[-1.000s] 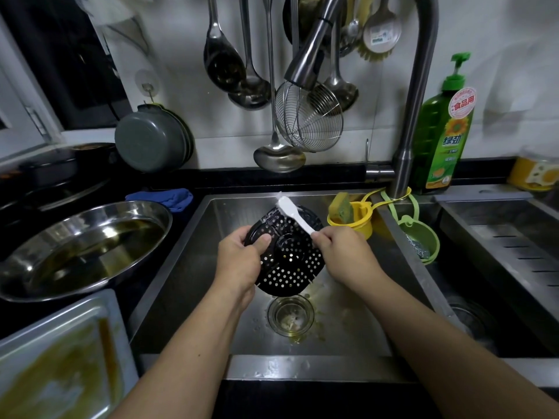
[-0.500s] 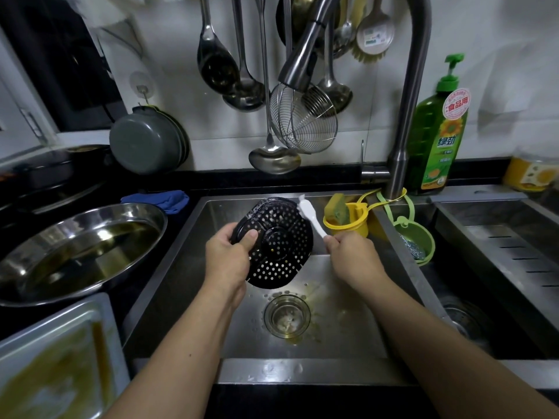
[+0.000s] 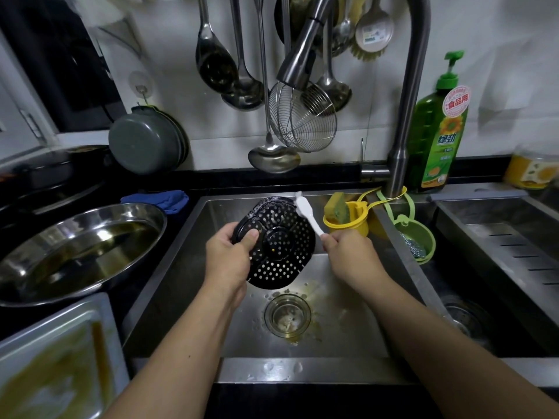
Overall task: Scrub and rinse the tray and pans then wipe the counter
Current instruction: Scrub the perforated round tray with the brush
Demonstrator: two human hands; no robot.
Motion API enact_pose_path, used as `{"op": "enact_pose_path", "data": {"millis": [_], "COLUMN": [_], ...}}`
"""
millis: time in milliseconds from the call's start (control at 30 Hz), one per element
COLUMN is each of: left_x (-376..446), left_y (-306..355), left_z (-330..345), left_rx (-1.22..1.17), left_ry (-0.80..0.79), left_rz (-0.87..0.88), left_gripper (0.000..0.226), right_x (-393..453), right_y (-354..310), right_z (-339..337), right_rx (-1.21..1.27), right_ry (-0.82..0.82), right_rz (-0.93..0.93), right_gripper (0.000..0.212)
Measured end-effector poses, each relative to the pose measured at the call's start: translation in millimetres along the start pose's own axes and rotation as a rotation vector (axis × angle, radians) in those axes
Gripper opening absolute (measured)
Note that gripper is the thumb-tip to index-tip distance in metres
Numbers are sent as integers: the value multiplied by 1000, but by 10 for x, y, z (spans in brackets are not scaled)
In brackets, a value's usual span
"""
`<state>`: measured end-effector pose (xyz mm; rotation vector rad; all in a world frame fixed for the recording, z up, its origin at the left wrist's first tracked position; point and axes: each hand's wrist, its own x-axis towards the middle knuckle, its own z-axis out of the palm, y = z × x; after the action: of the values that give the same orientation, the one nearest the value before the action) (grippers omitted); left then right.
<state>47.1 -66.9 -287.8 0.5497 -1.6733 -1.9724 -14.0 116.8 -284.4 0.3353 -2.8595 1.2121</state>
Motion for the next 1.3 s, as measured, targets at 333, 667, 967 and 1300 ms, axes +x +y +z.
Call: {"op": "enact_pose_path", "data": {"millis": [333,667,967,1300], "left_x": [32,33,28,15], "left_y": [1,-1,1,-35], "left_z": [-26,-33,-35,5], "left_rx": [4,-91,-91,-33], "left_ry": [24,27,12,-20], "left_rz": [9,-56,-67,-20], "left_gripper": [12,14,13,13], "right_x": [-29,-8,-41,-105], "right_y": [-15,-61,-96,-205], "right_z": [44,27,37,153], "right_rx": [-66,-51,-80,-35], "right_ry": [-29,8,19,-94], "right_rz": [-2,-64,-118,-141], "right_gripper": [38,37,37,34]}}
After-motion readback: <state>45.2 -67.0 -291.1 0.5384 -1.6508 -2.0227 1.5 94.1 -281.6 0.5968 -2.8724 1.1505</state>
